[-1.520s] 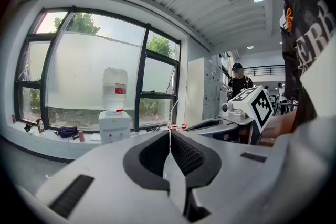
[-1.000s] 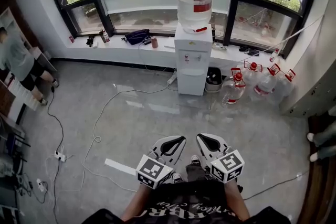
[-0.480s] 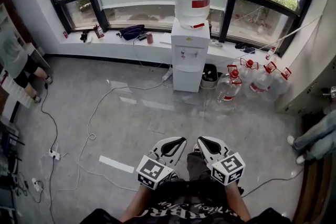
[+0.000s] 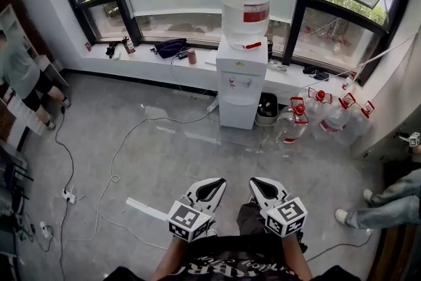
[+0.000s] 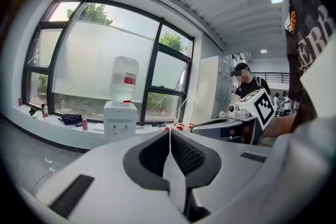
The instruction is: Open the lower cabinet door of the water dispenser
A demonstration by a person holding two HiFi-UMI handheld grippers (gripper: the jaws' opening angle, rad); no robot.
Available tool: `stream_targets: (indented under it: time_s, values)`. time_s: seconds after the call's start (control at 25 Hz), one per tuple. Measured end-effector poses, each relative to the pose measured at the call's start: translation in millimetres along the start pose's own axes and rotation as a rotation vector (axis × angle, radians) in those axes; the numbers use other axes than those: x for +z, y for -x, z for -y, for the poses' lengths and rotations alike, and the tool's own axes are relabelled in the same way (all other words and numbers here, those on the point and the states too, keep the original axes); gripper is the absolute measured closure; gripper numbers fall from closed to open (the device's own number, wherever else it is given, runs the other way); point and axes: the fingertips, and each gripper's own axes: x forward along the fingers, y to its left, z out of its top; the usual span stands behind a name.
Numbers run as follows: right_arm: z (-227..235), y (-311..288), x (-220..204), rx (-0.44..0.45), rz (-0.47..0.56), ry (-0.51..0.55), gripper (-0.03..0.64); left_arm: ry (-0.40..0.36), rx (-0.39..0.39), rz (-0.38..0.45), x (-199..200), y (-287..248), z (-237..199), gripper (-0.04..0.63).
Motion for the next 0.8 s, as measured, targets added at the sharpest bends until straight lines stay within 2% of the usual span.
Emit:
stream_targets:
  time_s: [0.16,0.4,0.8]
  values:
    - [71,-6,21,-0.005,-0.003,0.023,0.603,-0.011,0.015,0.0,25,-65,-13,0.578]
    - [168,-8,47,-0.02,0.008,-0.006,0.603,-0.032,0.017,-0.019,58,-154,-15,0.578]
    - [256,-12,44,0.012,-0.007,-0.047,0.603,-0.089,0.075,-0.092,68,-236,-17,0.578]
